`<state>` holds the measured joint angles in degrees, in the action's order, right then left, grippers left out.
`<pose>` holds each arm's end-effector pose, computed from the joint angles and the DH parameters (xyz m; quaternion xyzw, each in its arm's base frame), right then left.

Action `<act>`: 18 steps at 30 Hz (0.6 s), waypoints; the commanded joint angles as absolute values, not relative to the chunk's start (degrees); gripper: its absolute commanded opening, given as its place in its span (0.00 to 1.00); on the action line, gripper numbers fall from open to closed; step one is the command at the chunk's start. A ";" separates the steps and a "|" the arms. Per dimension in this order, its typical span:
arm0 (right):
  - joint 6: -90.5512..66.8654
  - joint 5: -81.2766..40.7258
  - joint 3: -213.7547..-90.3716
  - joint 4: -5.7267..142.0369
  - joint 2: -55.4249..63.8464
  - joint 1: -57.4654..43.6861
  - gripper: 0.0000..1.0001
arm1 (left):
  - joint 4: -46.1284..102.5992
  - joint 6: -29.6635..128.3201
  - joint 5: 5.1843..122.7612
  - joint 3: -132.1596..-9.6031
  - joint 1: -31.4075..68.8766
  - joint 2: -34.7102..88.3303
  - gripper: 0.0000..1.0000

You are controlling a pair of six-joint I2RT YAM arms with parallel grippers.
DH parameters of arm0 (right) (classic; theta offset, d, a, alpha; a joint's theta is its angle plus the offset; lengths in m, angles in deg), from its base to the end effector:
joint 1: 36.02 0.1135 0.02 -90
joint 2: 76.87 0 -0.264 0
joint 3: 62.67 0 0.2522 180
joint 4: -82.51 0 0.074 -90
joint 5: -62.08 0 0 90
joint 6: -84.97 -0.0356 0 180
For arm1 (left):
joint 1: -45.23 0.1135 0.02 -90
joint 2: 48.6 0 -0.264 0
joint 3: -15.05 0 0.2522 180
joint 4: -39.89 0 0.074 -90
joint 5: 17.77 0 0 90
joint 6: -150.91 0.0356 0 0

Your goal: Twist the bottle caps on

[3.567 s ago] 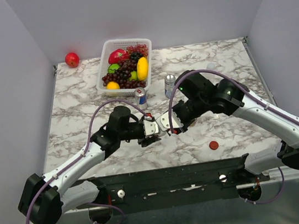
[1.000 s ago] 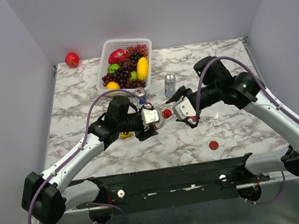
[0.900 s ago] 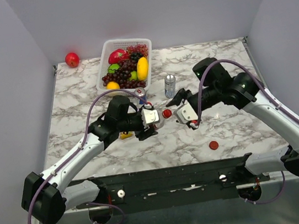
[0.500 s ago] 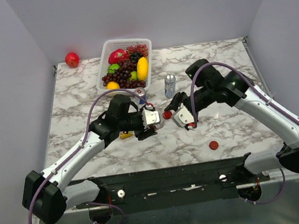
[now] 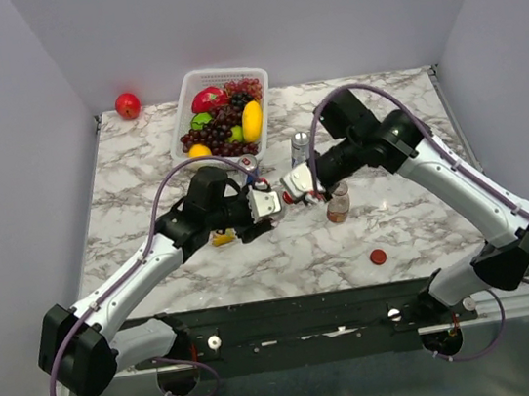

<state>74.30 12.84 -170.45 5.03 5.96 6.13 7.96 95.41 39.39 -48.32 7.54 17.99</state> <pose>0.1899 0.2032 0.4017 -0.8291 0.3363 0.2166 0.3905 0.1875 -0.1693 0.2818 0.6068 0.6113 -0.2631 0.4346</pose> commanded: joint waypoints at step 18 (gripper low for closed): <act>-5.66 19.80 -211.32 -5.43 39.58 -2.87 0.47 | 32.65 93.87 77.77 -42.84 3.57 12.40 0.00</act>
<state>-1.10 14.17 -206.01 -4.02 37.12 -2.67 23.26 92.98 76.05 -41.21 4.98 13.62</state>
